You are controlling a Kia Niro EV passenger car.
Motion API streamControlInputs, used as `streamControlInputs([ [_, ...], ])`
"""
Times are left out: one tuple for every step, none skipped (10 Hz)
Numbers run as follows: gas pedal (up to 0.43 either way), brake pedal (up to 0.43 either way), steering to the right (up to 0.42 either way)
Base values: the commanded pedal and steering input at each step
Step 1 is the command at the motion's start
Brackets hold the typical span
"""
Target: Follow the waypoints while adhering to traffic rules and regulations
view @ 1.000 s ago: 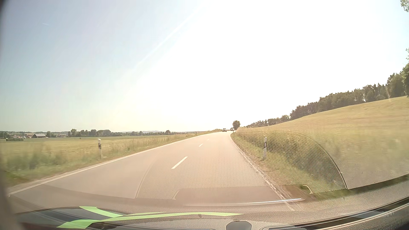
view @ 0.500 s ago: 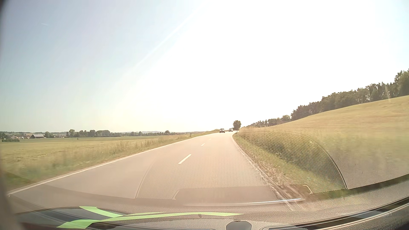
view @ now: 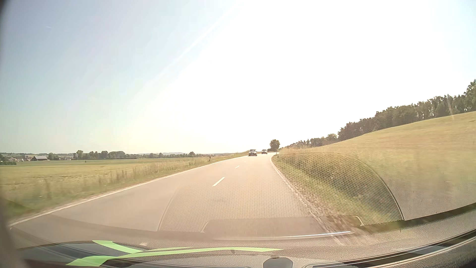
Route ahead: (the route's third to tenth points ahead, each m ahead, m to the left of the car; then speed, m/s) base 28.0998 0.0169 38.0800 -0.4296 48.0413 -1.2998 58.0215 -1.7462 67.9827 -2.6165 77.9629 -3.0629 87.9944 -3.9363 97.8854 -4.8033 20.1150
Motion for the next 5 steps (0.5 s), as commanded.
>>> streamControlInputs([
  [0.209, 0.0, 0.003],
  [0.209, 0.0, 0.003],
  [0.22, 0.0, 0.003],
  [0.22, 0.0, 0.003],
  [0.22, 0.0, 0.002],
])
